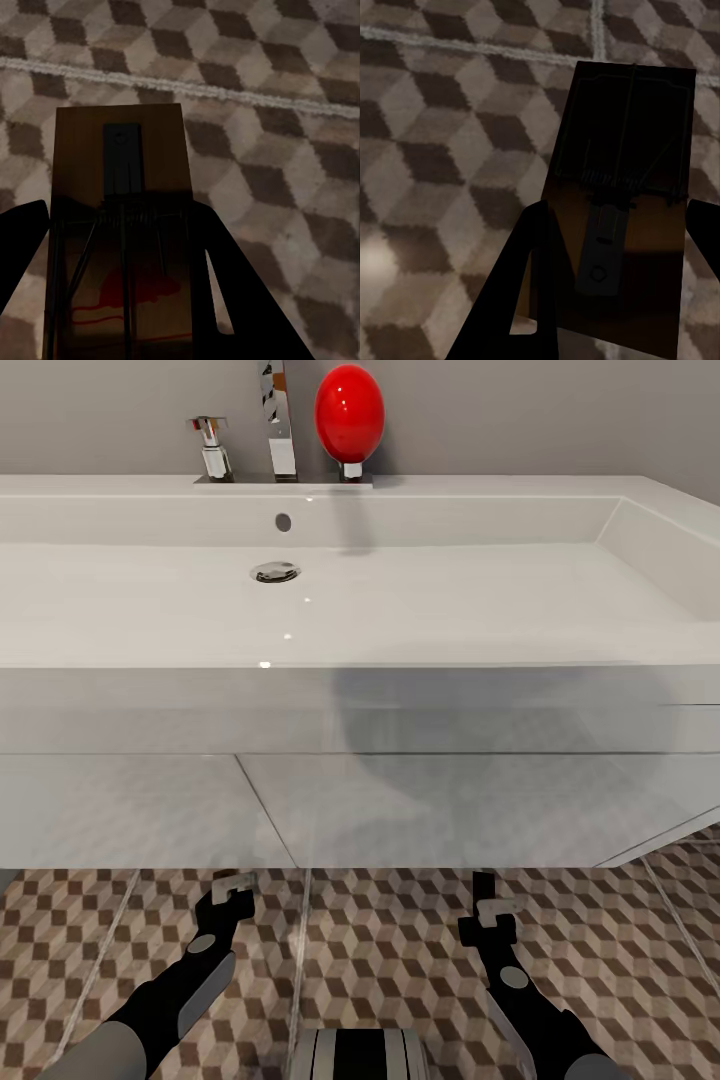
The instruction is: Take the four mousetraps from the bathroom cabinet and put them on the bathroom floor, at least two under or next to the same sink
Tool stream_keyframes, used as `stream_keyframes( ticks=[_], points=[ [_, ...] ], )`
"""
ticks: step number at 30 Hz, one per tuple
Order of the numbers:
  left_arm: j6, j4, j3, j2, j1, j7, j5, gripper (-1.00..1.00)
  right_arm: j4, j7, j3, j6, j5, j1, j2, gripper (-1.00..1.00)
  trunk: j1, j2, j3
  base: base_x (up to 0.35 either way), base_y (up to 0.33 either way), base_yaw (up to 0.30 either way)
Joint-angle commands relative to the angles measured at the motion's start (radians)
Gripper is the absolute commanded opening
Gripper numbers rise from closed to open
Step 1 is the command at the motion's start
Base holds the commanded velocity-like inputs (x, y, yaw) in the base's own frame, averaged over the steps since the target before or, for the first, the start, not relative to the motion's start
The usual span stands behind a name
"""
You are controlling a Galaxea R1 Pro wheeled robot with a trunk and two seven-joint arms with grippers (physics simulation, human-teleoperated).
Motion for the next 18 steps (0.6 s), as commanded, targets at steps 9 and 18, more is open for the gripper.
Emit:
stream_keyframes(
  ticks=[9,18],
  points=[
    [-0.005,0.000,-0.009,-0.004,-0.001,0.008,0.009,-1.00,0.001,-0.008,0.008,-0.006,-0.010,-0.001,-0.001,-1.00,0.000,0.000,-0.001,0.000,0.000,0.000],
    [-0.007,0.000,-0.012,-0.007,-0.001,0.009,0.009,-1.00,0.001,-0.008,0.008,-0.007,-0.011,-0.001,-0.001,-1.00,0.000,0.000,-0.001,0.000,0.000,0.000]
  ],
)
